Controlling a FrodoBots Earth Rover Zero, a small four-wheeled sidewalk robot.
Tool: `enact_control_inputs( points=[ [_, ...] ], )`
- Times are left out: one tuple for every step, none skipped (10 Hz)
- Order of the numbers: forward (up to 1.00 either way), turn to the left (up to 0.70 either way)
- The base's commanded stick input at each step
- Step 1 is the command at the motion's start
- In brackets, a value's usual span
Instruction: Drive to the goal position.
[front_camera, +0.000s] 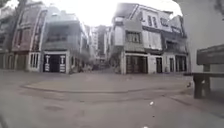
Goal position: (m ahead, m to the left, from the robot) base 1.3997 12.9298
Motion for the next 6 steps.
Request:
enact_control_inputs(
  points=[
    [0.85,-0.34],
    [0.85,-0.34],
    [0.85,-0.34],
    [0.85,-0.34],
    [0.85,-0.34],
    [0.85,-0.34]
  ],
)
